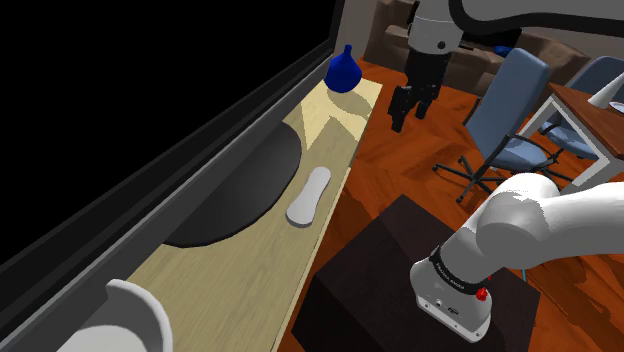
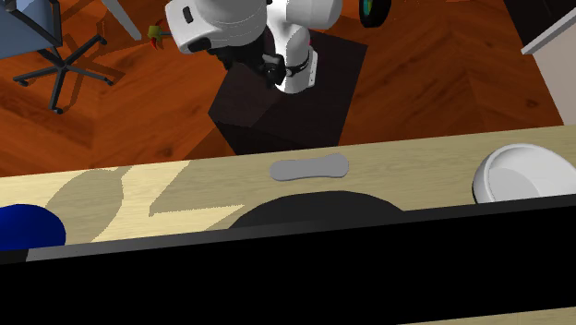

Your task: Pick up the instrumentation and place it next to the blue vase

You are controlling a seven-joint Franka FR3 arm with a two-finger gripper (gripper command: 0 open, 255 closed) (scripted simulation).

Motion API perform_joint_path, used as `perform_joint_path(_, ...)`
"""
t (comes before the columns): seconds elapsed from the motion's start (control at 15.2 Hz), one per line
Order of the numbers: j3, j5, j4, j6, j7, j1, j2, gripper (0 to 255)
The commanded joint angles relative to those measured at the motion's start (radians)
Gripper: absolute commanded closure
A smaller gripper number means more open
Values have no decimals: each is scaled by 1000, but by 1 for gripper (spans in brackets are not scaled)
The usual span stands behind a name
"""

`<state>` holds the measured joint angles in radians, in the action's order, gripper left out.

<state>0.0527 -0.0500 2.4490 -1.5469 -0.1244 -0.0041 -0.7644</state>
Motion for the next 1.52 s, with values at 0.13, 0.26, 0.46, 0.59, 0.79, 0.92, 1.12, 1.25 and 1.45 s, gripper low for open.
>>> perform_joint_path(0.13, 44, 50, 49, -47, -114, -9, -12, 0)
perform_joint_path(0.26, 90, 100, 92, -99, -228, -16, -14, 0)
perform_joint_path(0.46, 165, 175, 141, -189, -396, -26, 2, 0)
perform_joint_path(0.59, 218, 223, 165, -256, -506, -34, 26, 0)
perform_joint_path(0.79, 300, 286, 184, -365, -671, -50, 84, 0)
perform_joint_path(0.92, 356, 320, 186, -442, -781, -66, 137, 0)
perform_joint_path(1.12, 442, 351, 173, -562, -948, -102, 233, 0)
perform_joint_path(1.25, 501, 355, 155, -642, -1063, -135, 307, 0)
perform_joint_path(1.45, 544, 347, 146, -710, -1142, -161, 368, 0)
